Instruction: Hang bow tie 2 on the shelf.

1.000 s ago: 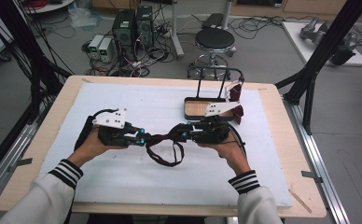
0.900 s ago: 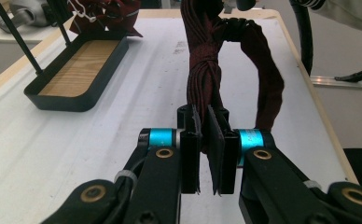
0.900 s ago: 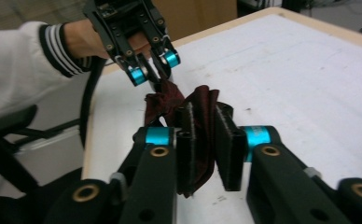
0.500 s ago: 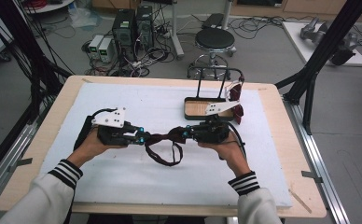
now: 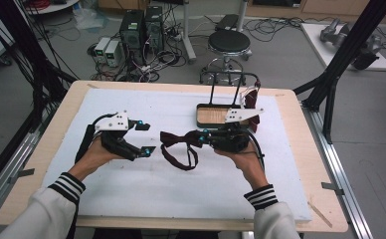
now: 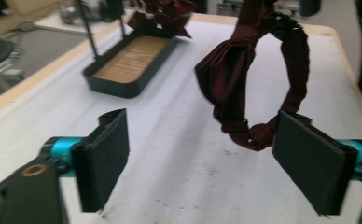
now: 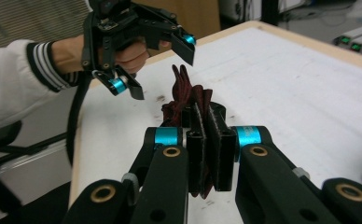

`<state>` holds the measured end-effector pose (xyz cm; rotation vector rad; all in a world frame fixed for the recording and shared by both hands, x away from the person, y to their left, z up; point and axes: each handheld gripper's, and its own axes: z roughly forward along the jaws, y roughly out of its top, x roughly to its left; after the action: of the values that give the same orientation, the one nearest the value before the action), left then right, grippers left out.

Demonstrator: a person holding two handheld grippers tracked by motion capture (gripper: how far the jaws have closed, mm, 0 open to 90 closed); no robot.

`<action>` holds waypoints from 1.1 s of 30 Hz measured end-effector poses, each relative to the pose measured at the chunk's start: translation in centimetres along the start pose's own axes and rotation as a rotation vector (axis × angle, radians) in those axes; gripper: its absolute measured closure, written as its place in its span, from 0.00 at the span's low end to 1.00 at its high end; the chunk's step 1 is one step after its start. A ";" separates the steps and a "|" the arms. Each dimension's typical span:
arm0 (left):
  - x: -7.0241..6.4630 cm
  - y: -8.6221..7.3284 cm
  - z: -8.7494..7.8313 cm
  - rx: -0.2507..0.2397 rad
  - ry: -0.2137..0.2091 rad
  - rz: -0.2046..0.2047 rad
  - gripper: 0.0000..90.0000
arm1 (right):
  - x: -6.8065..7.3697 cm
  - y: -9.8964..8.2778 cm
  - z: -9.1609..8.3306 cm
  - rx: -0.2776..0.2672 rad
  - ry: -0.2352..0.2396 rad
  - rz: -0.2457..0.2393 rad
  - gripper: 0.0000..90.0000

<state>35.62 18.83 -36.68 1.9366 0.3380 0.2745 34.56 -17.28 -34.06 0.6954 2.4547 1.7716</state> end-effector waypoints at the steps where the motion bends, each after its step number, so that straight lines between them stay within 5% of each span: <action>1: 0.0 -0.3 -0.2 -0.007 0.011 -0.009 0.19 | 0.0 -0.1 -0.1 -0.015 -0.007 -0.006 0.97; 15: 0.2 -4.9 -3.1 -0.102 0.188 -0.130 0.19 | 0.1 0.1 -2.0 -0.181 -0.134 -0.074 0.97; 33: -1.6 -8.4 -5.7 -0.160 0.359 -0.147 0.19 | 0.0 0.4 -3.7 -0.360 -0.352 -0.121 0.97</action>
<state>31.24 26.16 -42.39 1.6917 0.6707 0.5375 33.61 -20.46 -32.43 0.7295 1.8518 1.7947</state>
